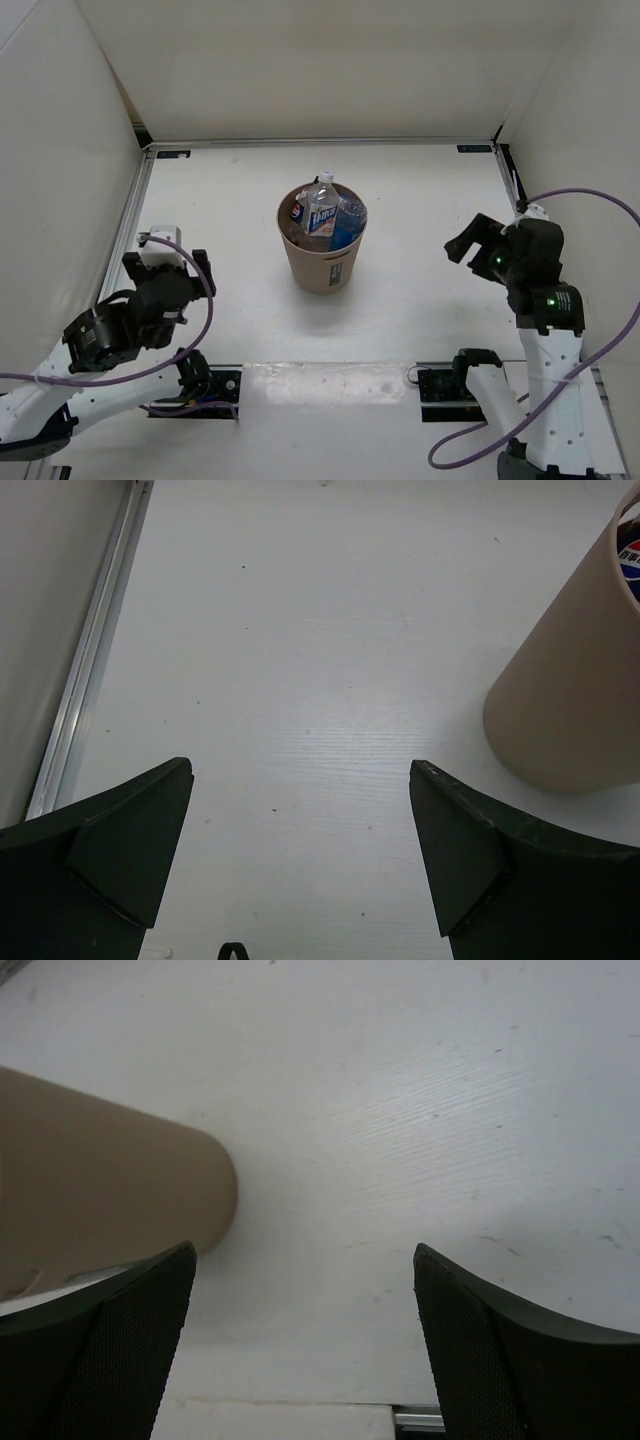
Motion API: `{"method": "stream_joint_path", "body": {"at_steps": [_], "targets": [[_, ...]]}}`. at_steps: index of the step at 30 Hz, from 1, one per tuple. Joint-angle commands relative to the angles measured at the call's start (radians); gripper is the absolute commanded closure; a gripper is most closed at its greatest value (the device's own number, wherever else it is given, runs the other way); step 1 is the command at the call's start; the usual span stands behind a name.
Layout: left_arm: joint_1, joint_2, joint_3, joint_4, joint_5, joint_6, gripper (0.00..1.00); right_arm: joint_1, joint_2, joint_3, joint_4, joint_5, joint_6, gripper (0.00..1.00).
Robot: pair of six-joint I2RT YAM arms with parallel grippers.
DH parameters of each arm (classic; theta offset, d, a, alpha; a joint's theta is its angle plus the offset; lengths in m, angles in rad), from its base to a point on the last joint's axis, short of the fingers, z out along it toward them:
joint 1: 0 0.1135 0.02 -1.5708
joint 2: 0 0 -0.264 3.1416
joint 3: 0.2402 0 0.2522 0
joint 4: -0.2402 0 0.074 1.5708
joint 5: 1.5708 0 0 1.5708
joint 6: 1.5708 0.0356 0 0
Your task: Put the plastic bottles in the bin
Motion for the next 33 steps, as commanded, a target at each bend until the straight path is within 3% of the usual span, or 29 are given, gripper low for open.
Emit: {"method": "stream_joint_path", "body": {"at_steps": [1, 7, 13, 19, 33], "targets": [[-0.006, -0.033, -0.02, -0.008, -0.022, -0.031, 0.0, -0.046, 0.074, -0.015, 0.112, -0.329, -0.036, 0.1], [-0.006, -0.025, -0.033, 0.018, -0.014, -0.025, 0.0, 0.163, 0.184, -0.042, 0.094, -0.174, 0.014, 0.1], [-0.004, 0.054, 0.002, -0.068, -0.052, -0.088, 0.0, 0.298, 0.137, -0.055, 0.127, -0.095, 0.042, 0.1], [-0.004, 0.077, 0.01, -0.099, -0.063, -0.103, 0.0, 0.327, 0.062, -0.063, 0.12, -0.062, 0.042, 0.1], [-0.004, -0.046, -0.044, -0.09, -0.118, -0.163, 0.0, 0.332, 0.013, -0.06, 0.092, 0.011, 0.028, 0.1]]}}
